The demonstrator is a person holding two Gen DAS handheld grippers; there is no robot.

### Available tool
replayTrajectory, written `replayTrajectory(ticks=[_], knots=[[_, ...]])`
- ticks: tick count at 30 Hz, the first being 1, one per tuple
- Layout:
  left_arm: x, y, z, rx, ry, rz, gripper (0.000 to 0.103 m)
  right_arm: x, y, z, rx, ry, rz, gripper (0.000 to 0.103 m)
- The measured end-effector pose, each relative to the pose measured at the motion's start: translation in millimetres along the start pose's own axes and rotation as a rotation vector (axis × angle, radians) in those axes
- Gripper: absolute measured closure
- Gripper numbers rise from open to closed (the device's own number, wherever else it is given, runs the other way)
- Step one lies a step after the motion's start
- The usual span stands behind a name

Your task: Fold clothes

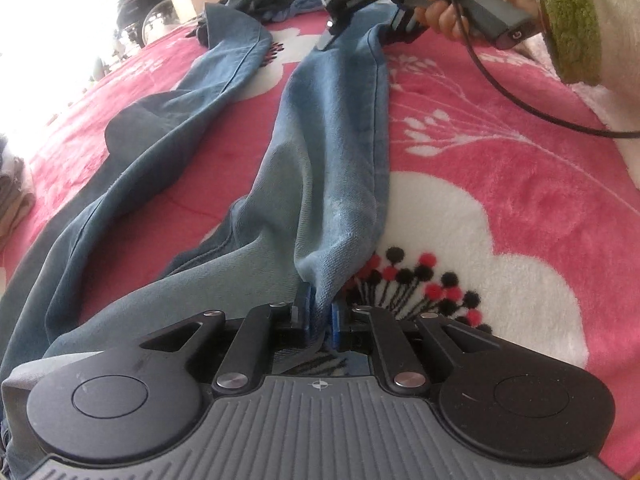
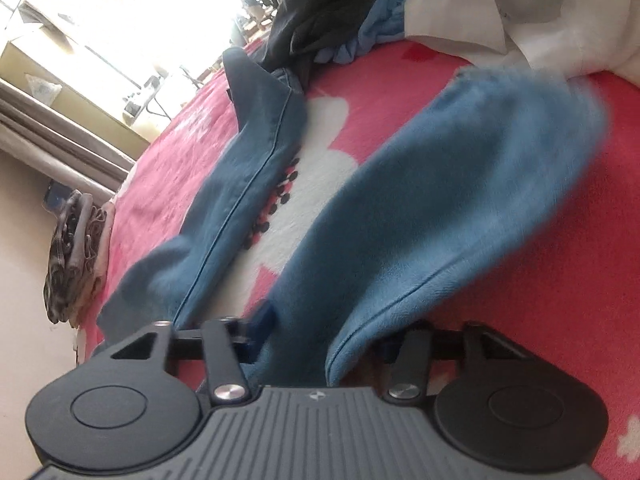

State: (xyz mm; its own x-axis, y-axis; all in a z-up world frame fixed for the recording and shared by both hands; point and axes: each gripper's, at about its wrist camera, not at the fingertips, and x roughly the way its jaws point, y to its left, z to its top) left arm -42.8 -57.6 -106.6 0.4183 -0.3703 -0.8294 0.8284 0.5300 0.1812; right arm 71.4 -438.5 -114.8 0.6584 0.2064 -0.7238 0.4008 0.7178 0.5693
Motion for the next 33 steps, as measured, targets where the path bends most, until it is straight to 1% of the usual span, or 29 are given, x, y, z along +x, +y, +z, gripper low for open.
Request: replayTrajectory(ticks=[1, 6, 7, 10, 12, 13, 14, 16, 18, 19, 20, 22, 23, 25, 28, 31, 33], knots=[[-0.3, -0.4, -0.3, -0.001, 0.000, 0.002, 0.094, 0.2, -0.8, -0.5, 0.000, 0.000, 0.008, 0.071], [-0.4, -2.3, -0.7, -0.004, 0.001, 0.008, 0.093, -2.8, -3.4, 0.5, 0.008, -0.004, 0.029, 0.076], [-0.6, -2.3, -0.9, -0.005, 0.001, 0.008, 0.093, -3.1, -3.4, 0.4, 0.010, -0.004, 0.033, 0.078], [-2.1, -0.7, -1.3, -0.015, 0.003, 0.005, 0.092, -3.2, -4.2, -0.1, 0.021, 0.001, 0.038, 0.079], [-5.0, 1.9, -0.9, -0.036, 0.006, -0.001, 0.089, -0.5, -8.8, 1.0, 0.054, 0.017, 0.047, 0.079], [-8.4, 4.5, -2.5, -0.062, 0.006, -0.003, 0.085, 1.3, -13.0, 1.5, 0.082, 0.029, 0.057, 0.078], [-14.0, 8.6, -7.1, -0.108, 0.003, -0.001, 0.079, 2.8, -17.4, 2.2, 0.113, 0.039, 0.070, 0.077], [-25.2, 16.9, -16.1, -0.199, -0.002, 0.003, 0.073, 4.3, -25.9, 4.0, 0.174, 0.056, 0.102, 0.075], [-36.5, 25.1, -25.1, -0.290, -0.007, 0.007, 0.068, 3.3, -29.4, 5.2, 0.201, 0.070, 0.118, 0.072], [-42.1, 29.2, -29.6, -0.336, -0.010, 0.009, 0.065, 2.6, -30.7, 5.6, 0.211, 0.077, 0.123, 0.068], [-47.7, 33.3, -34.2, -0.382, -0.013, 0.011, 0.062, 1.4, -30.9, 5.9, 0.217, 0.085, 0.127, 0.061], [-59.0, 41.5, -43.2, -0.473, -0.018, 0.015, 0.056, -3.5, -26.9, 5.6, 0.212, 0.100, 0.127, 0.053], [-64.9, 45.7, -49.6, -0.520, -0.019, 0.028, 0.055, -5.9, -23.9, 5.4, 0.202, 0.108, 0.124, 0.051], [-77.7, 55.5, -70.1, -0.619, -0.014, 0.088, 0.054, -11.4, -16.5, 3.3, 0.167, 0.126, 0.105, 0.048], [-96.4, 76.8, -109.8, -0.825, -0.001, 0.161, 0.052, -21.2, -5.6, -3.8, 0.117, 0.138, 0.087, 0.041], [-116.0, 98.3, -153.7, -1.070, -0.012, 0.213, 0.049, -33.0, 5.8, -15.7, 0.048, 0.133, 0.070, 0.040], [-127.7, 110.5, -183.6, -1.240, -0.046, 0.229, 0.046, -43.6, 11.9, -24.8, 0.022, 0.126, 0.077, 0.040]])
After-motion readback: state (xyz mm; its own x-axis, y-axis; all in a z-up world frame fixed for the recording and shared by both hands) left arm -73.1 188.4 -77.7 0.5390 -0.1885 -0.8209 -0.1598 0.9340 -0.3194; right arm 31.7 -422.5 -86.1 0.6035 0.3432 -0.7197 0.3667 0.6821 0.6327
